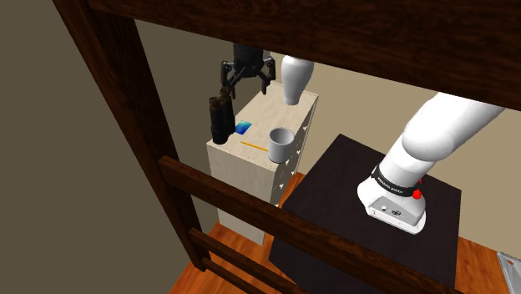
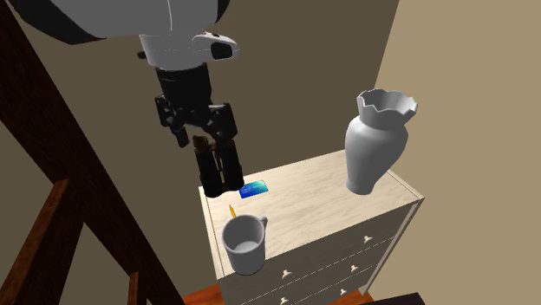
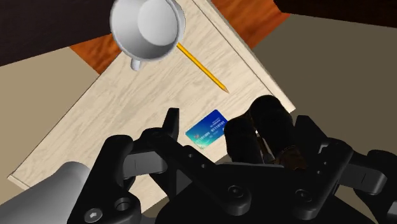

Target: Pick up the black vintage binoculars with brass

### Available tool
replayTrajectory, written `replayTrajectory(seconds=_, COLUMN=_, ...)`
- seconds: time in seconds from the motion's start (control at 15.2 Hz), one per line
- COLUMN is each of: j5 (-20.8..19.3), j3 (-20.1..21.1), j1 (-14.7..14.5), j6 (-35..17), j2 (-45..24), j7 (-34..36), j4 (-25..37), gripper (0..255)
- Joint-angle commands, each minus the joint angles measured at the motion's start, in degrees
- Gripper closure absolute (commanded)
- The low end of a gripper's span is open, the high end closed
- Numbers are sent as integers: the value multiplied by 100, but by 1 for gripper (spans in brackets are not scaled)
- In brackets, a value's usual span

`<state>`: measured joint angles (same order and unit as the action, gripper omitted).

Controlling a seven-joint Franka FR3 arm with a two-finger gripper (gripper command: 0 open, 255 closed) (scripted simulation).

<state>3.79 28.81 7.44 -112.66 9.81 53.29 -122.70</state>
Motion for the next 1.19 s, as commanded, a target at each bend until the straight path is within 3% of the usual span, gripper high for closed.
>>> replayTrajectory(seconds=0.0, j5=-352, j3=166, j1=70, j6=-87, j2=-582, j7=673, j4=443, gripper=0)
replayTrajectory(seconds=0.26, j5=-1096, j3=265, j1=-18, j6=-109, j2=-1664, j7=1901, j4=1302, gripper=0)
replayTrajectory(seconds=0.53, j5=-1745, j3=103, j1=-316, j6=59, j2=-2696, j7=2924, j4=2300, gripper=0)
replayTrajectory(seconds=1.12, j5=-1900, j3=46, j1=-344, j6=-435, j2=-2909, j7=3051, j4=1982, gripper=0)
